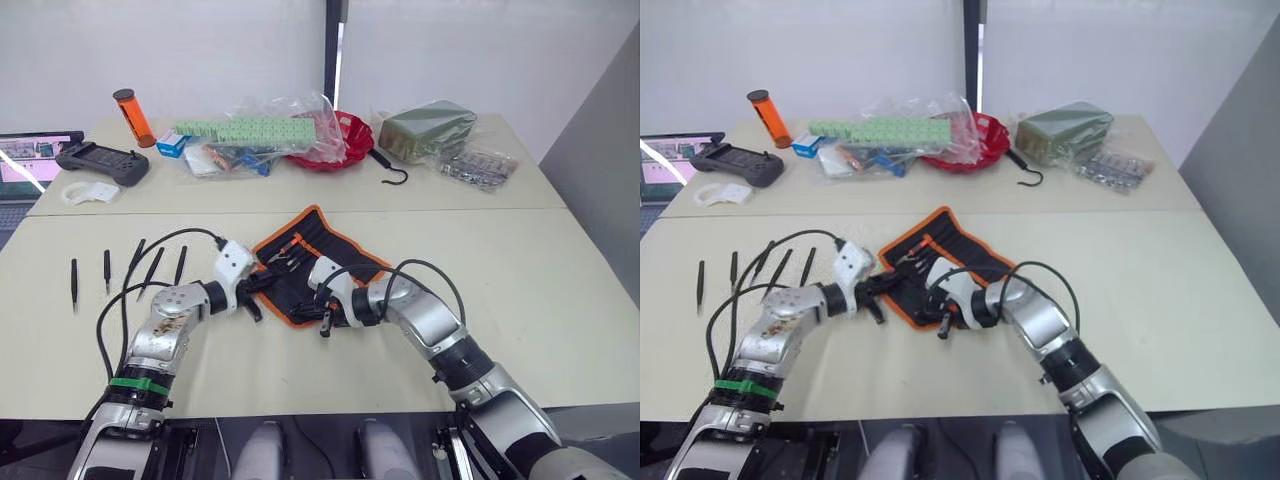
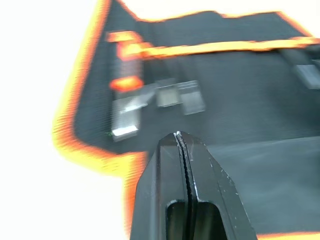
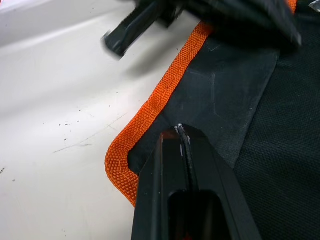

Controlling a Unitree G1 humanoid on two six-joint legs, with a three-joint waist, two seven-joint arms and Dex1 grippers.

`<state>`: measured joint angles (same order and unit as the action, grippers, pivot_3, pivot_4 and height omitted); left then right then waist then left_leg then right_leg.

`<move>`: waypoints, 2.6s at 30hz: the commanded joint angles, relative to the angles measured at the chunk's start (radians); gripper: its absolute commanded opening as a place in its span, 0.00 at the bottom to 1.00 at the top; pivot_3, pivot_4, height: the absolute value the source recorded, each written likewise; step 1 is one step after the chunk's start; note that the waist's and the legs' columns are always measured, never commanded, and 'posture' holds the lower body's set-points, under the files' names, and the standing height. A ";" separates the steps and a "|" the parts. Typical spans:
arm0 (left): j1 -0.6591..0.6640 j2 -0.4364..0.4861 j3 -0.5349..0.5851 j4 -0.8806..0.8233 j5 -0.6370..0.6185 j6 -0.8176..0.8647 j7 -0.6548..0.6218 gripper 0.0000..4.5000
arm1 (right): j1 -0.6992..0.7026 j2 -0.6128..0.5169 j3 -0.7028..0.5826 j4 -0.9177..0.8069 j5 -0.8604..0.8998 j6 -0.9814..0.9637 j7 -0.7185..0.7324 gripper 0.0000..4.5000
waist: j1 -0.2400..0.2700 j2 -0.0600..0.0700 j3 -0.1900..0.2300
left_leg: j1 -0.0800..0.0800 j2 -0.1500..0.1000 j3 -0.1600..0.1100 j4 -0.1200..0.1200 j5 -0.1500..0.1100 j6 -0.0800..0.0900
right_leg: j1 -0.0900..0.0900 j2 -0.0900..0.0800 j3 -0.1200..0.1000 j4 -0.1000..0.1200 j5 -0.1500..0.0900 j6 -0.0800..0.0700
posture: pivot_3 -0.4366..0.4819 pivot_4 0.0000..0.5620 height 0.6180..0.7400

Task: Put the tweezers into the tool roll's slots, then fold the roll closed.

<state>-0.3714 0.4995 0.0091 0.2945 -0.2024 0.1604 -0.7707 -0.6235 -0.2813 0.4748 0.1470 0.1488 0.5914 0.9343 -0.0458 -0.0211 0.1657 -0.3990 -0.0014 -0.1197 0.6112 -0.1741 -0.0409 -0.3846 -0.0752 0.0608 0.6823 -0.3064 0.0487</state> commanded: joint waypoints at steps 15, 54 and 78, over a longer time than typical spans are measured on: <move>0.123 0.037 0.132 -0.422 -0.185 0.127 0.028 0.00 | 0.039 -0.022 0.044 0.017 -0.046 -0.016 0.041 0.00 | 0.000 0.000 -0.004 | 0.000 0.000 0.001 -0.002 0.000 0.000 | 0.000 0.000 0.001 -0.001 0.000 0.000 | 0.48 0.27 1.00; 0.175 -0.007 0.000 -0.202 0.012 0.005 0.055 0.00 | -0.206 0.084 -0.050 0.366 -0.072 -0.361 0.143 0.00 | 0.006 0.000 -0.003 | -0.003 0.000 0.001 -0.002 0.000 0.000 | -0.002 0.000 0.001 -0.004 0.000 0.000 | 0.48 0.27 1.00; 0.134 -0.019 -0.020 -0.157 0.025 -0.005 0.034 0.00 | 0.049 -0.005 -0.135 0.125 0.031 -0.205 0.241 0.00 | 0.014 0.000 -0.003 | -0.002 -0.001 0.001 -0.002 0.000 0.000 | 0.000 -0.001 0.001 -0.005 0.000 0.000 | 0.48 0.27 1.00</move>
<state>-0.2423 0.4801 -0.0033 0.1324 -0.1809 0.1478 -0.7329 -0.5837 -0.2734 0.3558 0.2900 0.1652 0.3642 1.1761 -0.0315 -0.0214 0.1630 -0.4007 -0.0022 -0.1182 0.6092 -0.1742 -0.0411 -0.3845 -0.0763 0.0620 0.6776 -0.3065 0.0490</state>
